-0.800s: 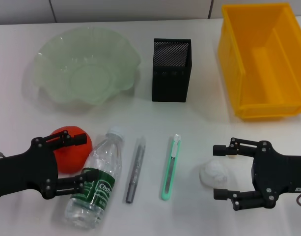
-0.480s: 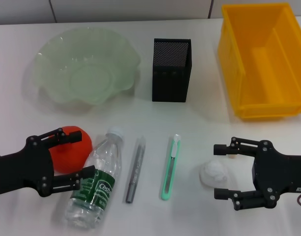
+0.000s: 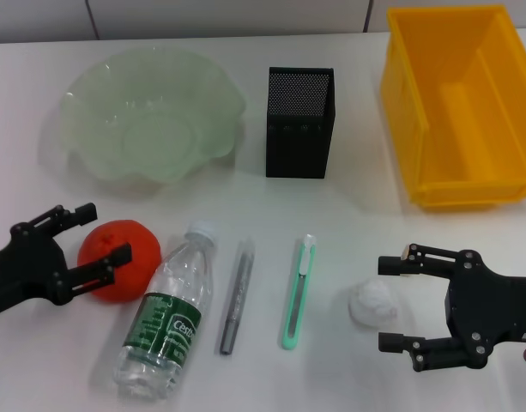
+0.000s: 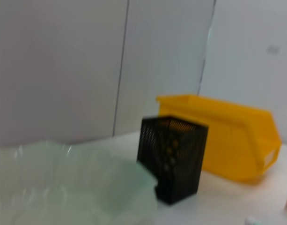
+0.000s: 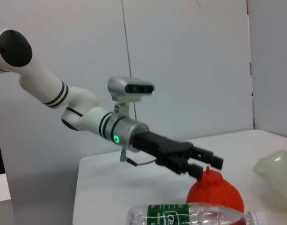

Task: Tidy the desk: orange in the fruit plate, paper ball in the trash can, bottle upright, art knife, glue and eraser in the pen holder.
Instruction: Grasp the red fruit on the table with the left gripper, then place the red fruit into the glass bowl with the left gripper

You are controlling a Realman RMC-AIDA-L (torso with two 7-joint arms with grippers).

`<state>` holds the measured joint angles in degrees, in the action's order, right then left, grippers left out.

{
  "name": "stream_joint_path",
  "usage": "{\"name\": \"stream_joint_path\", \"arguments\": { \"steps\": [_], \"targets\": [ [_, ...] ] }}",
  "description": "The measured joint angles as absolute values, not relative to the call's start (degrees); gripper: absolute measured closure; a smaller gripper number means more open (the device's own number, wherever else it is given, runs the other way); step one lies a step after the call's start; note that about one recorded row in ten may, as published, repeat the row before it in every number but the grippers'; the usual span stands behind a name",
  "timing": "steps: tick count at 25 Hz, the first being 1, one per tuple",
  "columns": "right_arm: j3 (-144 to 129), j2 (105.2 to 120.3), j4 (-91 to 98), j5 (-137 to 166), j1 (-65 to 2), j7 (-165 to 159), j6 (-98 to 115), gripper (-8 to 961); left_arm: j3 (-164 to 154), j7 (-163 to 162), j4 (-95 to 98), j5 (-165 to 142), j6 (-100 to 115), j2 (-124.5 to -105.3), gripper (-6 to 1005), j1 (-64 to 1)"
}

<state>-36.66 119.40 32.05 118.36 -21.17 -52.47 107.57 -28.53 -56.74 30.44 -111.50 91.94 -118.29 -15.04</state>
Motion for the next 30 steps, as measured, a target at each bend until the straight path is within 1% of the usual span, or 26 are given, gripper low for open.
{"name": "stream_joint_path", "arguments": {
  "steps": [8,16,21,27,30],
  "targets": [
    [-36.6,119.36,32.4,117.8,-21.2,-52.8,107.8,123,-31.5,-56.7,28.9,-111.7,84.6,-118.44,179,-15.8],
    [-36.4,119.34,32.5,117.7,-21.2,-53.1,108.0,126,-30.3,-56.8,31.1,-110.9,88.3,-118.35,395,-15.6],
    [-34.6,119.22,32.7,117.7,-21.0,-53.9,109.9,128,-24.3,-57.1,36.0,-107.0,99.2,-118.27,631,-14.9],
    [-31.8,119.23,34.4,117.6,-20.2,-55.4,111.7,130,-22.7,-58.6,37.8,-103.6,100.9,-118.06,760,-16.4],
    [-31.4,119.29,35.2,117.3,-19.9,-55.5,112.6,131,-22.9,-59.6,37.0,-103.0,99.3,-118.36,790,-20.7]
  ]
}}
